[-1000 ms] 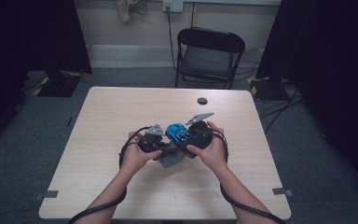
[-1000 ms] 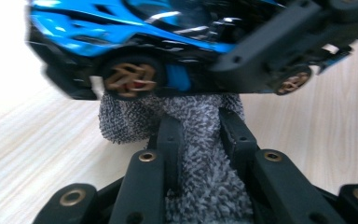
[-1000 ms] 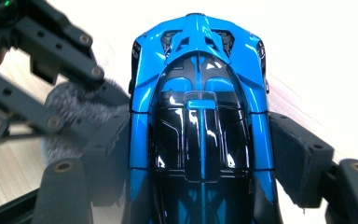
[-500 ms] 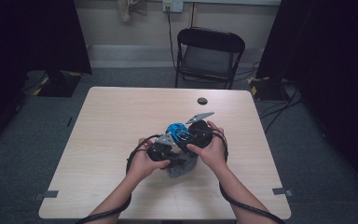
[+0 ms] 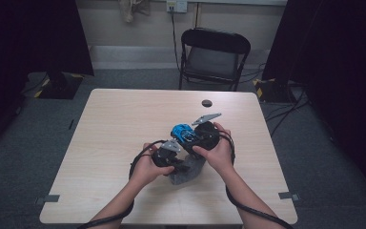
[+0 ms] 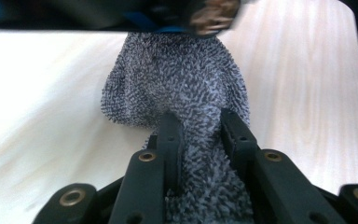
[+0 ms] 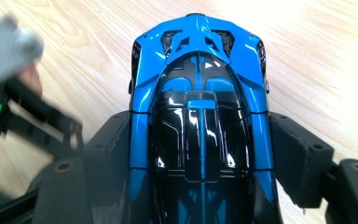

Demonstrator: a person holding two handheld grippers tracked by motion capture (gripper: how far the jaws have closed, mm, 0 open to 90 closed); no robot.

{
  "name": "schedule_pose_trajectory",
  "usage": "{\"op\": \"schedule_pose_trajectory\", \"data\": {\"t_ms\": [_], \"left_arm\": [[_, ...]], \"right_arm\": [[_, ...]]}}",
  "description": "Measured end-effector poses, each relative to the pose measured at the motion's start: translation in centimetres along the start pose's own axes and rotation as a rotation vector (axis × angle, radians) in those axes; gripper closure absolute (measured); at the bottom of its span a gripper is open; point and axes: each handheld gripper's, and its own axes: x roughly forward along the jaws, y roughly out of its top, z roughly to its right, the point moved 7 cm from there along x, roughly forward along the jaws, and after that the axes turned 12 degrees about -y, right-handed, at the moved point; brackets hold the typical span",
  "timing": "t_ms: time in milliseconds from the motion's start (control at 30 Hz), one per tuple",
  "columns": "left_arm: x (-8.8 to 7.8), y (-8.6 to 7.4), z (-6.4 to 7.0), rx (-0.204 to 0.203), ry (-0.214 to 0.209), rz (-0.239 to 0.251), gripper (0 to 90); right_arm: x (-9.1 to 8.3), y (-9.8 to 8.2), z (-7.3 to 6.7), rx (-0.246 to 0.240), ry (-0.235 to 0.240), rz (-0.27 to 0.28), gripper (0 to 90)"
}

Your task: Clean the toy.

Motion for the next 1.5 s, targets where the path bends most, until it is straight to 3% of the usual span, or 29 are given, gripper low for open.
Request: {"op": "schedule_pose_trajectory", "data": {"t_ms": [267,467,667,867,1500], "left_arm": [[-3.2,-0.5,-3.4,-0.069,0.138,0.031,72.7],[-4.6,-0.4,-5.0,-0.103,0.189,0.071,72.7],[-4.8,0.1,-5.0,-0.092,0.185,0.089,72.7],[-3.9,0.4,-4.1,-0.077,0.135,0.076,72.7],[-2.5,1.2,-2.4,-0.022,0.098,0.074,72.7]], "right_arm": [[-0.3,-0.3,-0.5,-0.018,0.011,0.002,28.7],[-0.3,-0.6,-1.1,-0.032,0.022,-0.001,28.7],[0.0,-1.0,-1.3,-0.035,0.027,-0.008,28.7],[0.5,-1.4,-1.3,-0.025,0.027,-0.016,28.7],[0.4,-1.1,-0.7,-0.007,0.016,-0.01,28.7]]}}
